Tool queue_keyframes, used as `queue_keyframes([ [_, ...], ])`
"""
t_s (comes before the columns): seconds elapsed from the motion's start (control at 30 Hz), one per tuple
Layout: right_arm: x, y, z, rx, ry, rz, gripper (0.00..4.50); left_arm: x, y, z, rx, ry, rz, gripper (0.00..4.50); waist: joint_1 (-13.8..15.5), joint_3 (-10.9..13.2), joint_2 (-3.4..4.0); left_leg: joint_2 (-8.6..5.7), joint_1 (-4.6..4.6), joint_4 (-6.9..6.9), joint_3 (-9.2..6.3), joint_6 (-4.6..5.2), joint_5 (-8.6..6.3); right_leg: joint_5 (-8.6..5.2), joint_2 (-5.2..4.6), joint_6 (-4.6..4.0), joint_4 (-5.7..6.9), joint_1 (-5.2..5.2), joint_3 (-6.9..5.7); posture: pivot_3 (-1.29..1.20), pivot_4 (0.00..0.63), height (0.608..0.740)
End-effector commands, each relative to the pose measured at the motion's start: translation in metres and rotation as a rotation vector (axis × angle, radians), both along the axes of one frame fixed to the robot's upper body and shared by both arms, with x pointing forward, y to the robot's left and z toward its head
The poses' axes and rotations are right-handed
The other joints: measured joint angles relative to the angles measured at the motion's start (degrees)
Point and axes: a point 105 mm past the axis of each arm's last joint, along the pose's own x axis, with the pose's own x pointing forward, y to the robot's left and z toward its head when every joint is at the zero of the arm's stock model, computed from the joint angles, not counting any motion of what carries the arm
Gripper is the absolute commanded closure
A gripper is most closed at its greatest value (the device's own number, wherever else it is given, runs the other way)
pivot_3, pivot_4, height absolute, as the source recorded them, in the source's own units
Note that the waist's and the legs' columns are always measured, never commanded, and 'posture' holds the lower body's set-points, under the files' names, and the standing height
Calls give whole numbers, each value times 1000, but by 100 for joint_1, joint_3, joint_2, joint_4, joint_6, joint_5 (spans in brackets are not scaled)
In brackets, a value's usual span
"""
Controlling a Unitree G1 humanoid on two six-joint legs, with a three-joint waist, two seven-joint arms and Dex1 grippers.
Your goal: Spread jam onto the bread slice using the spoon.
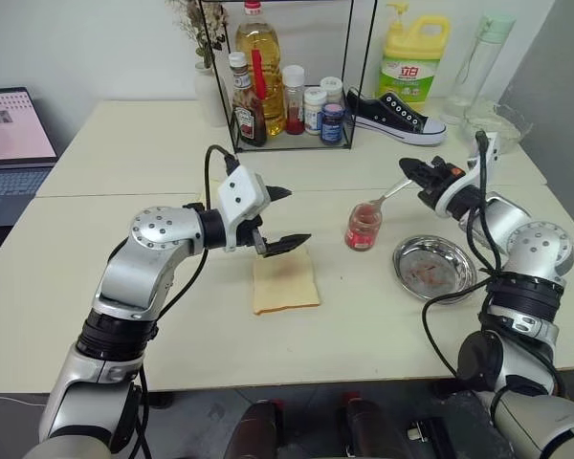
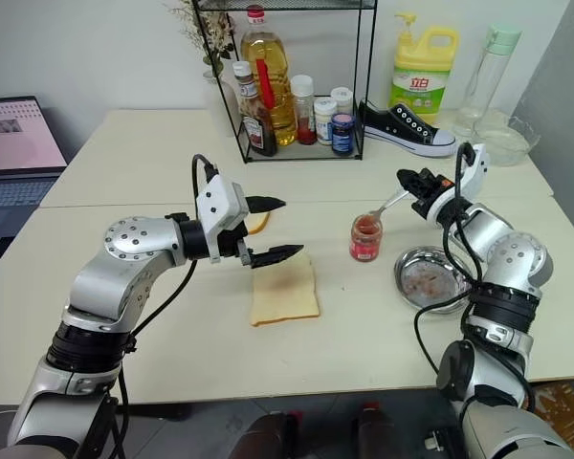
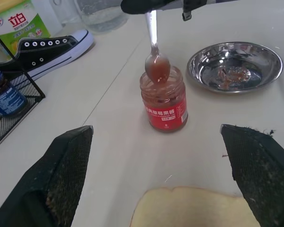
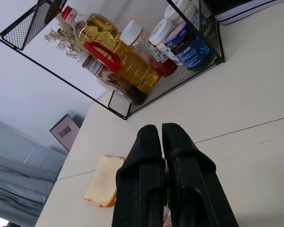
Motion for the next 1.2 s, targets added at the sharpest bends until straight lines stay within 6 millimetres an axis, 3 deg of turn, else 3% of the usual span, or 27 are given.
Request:
queue_keyframes([
  [0.03, -9, 0, 35, 29, -114, 8, 4494, -3, 8, 16, -17, -47, -7, 0, 0, 0, 0, 0, 0, 0, 0, 0, 0, 0, 0, 0, 0, 0, 0, 0, 150, 740],
  [0.2, -18, 28, 50, 19, -170, 98, 4494, -13, 22, 10, -32, 3, 11, 0, -42, -2, 5, 4, 1, -3, 1, 1, 0, 0, 0, 0, 0, -3, 4, 0, 150, 740],
  [0.4, -38, 98, 58, 13, -217, 313, 4494, -49, 60, -9, -31, 121, 104, 0, -155, -2, 10, 18, 1, -13, 0, 1, -1, -1, -3, -2, 2, -14, 9, 0, 150, 740],
  [0.57, -53, 141, 44, -102, -244, 450, 4494, -77, 78, -22, -33, 189, 183, 0, -114, -1, 12, 14, -2, -8, -6, 1, -1, -1, -8, -3, 1, -10, 8, 0, 150, 740],
  [0.73, -66, 171, 23, -235, -307, 551, 4494, -107, 86, -42, -48, 266, 266, 0, -66, -2, 9, 8, 3, -6, -13, 1, -1, -1, -16, -3, -7, 1, 5, 0, 150, 740],
  [0.93, -73, 190, 3, -441, -462, 592, 4494, -126, 93, -64, -69, 318, 364, 0, -38, -2, 9, 7, 5, -7, -19, 0, -1, -2, -20, -4, -6, 2, 4, 0, 150, 740],
  [1.2, -82, 203, -11, -510, -546, 629, 4494, -124, 82, -59, -104, 294, 362, 0, -2, -4, 5, 6, 6, -6, -24, -2, 0, -1, -21, -5, -5, 4, 1, 0, 150, 740],
])
